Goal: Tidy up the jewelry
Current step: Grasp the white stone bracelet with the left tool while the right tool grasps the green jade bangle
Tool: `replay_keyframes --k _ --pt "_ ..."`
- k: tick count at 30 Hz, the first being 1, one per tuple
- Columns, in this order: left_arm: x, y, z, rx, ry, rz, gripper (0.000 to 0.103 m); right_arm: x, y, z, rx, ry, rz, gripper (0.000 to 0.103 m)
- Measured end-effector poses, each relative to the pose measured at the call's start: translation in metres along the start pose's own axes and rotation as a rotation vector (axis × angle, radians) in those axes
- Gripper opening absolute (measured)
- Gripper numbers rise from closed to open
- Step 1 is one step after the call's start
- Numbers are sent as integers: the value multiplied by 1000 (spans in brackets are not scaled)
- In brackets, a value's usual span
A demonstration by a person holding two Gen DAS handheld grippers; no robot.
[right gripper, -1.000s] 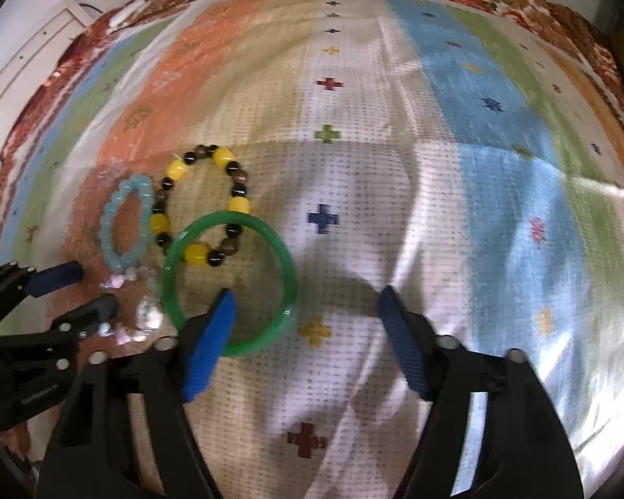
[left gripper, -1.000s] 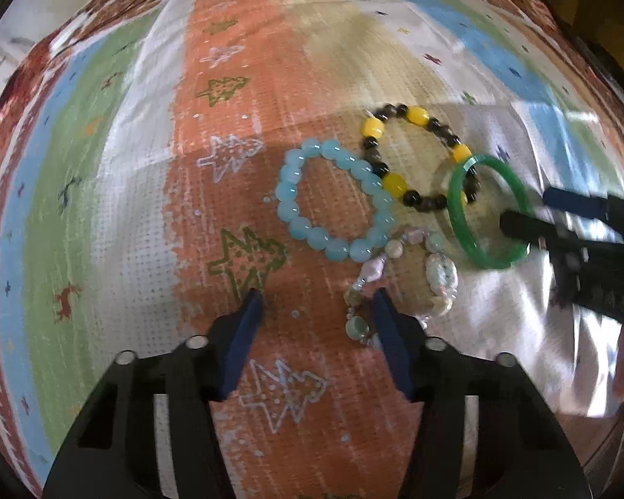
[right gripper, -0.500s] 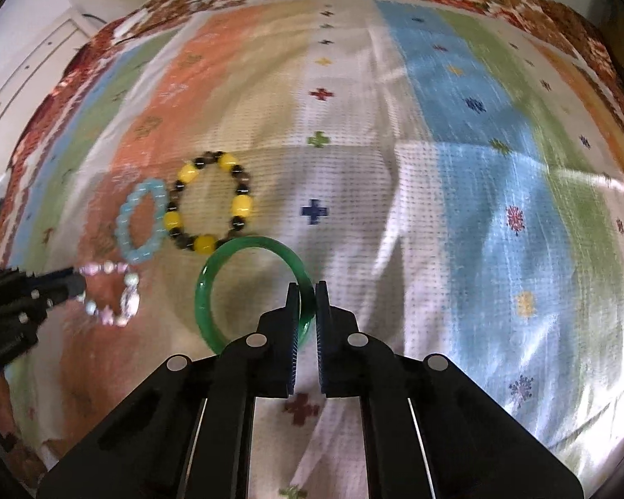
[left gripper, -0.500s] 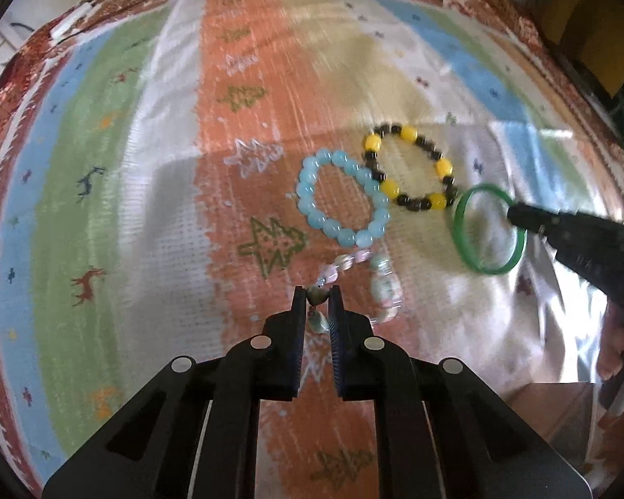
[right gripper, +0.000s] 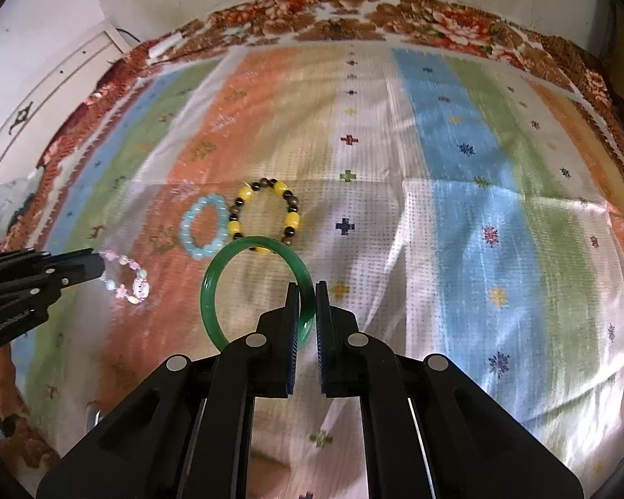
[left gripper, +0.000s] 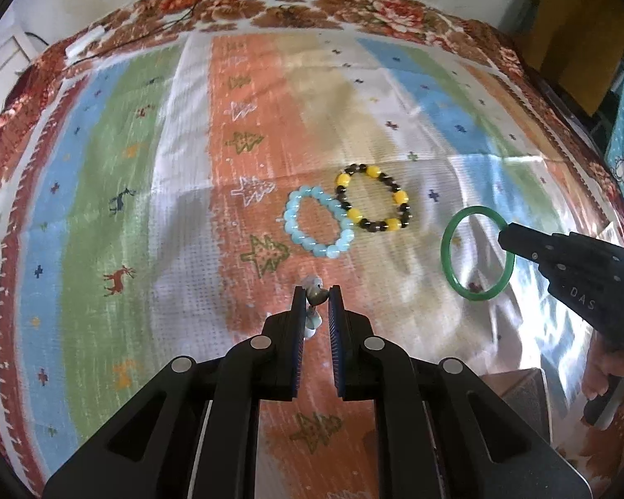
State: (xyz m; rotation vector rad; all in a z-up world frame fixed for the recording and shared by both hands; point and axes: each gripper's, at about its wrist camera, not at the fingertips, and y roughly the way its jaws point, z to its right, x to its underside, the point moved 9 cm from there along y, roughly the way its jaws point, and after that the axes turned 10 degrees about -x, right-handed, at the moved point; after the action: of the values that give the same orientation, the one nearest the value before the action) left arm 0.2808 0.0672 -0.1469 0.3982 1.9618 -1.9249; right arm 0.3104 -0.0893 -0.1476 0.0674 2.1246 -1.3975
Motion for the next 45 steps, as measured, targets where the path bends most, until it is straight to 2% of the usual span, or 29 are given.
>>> replay_keyframes --k 10,27,41,45 --pt "5 -40 17 32 -14 69 11 13 -31 -5 20 -33 44 8" --pt "25 -96 43 94 -1 167 11 36 -76 -29 -8 -77 126 8" --pt "58 -122 60 121 26 201 11 63 -88 -49 -19 -128 123 8" --pt "68 -126 66 122 39 204 11 71 -90 -56 -51 -129 111 8"
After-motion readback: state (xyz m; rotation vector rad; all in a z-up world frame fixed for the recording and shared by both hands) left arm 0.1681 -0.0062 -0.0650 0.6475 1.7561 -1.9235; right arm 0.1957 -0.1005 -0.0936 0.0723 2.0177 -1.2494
